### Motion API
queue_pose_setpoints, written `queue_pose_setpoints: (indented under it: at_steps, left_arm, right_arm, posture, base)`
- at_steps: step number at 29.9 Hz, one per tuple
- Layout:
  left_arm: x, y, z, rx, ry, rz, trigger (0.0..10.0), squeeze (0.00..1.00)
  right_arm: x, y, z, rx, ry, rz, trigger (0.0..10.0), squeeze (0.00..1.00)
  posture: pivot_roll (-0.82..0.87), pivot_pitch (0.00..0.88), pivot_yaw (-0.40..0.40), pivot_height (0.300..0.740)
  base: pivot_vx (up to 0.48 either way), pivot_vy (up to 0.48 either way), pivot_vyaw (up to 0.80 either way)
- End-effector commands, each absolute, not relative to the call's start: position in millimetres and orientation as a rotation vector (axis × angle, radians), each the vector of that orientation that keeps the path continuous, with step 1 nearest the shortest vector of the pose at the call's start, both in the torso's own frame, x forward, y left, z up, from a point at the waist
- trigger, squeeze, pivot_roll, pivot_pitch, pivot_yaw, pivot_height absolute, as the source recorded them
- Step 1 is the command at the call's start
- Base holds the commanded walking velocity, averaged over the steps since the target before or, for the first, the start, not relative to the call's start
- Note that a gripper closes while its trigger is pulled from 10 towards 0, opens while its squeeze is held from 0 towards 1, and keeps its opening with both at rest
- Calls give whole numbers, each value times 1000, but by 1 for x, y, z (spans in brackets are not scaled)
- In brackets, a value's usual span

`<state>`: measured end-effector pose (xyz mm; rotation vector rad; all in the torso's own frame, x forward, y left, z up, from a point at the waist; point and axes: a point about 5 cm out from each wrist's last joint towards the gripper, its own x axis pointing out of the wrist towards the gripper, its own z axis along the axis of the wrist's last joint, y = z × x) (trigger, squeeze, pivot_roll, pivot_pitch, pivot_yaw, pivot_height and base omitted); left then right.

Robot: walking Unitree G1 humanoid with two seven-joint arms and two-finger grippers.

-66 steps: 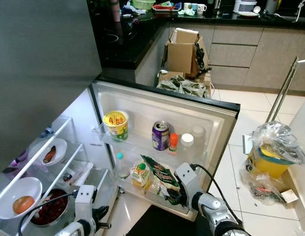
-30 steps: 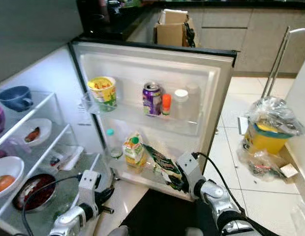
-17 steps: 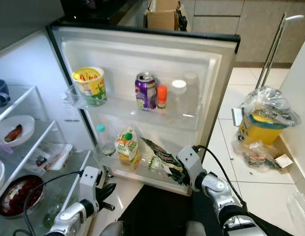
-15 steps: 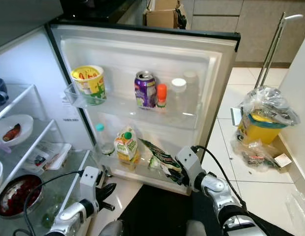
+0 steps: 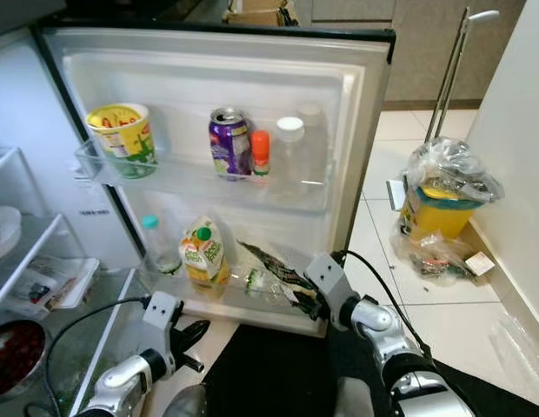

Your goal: Restocking fridge

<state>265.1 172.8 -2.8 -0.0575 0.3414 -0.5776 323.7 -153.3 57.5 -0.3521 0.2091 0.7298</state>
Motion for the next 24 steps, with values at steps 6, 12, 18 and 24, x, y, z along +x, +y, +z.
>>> queue_pose_setpoints:
  at_steps: [6, 12, 18, 24]
  left_arm:
    - [268, 175, 6, -27, 275, -615, 10000, 0]
    - [270, 172, 12, -25, 232, -642, 10000, 0]
    - [271, 170, 20, -24, 169, -672, 10000, 0]
    - [270, 170, 30, -13, 112, -698, 10000, 0]
  right_arm:
    - [337, -145, 80, -284, 104, 734, 10000, 0]
    - [341, -142, 85, -287, 96, 735, 10000, 0]
    - [346, -137, 88, -283, 111, 730, 10000, 0]
    - [354, -136, 98, -275, 97, 710, 10000, 0]
  posture:
    - [-12, 110, 9, 452]
    - [-2, 131, 8, 452]
    - [17, 178, 11, 452]
    - [50, 228, 11, 452]
  base:
    - [0, 0, 0]
    - [0, 0, 0]
    - [0, 0, 0]
    - [0, 0, 0]
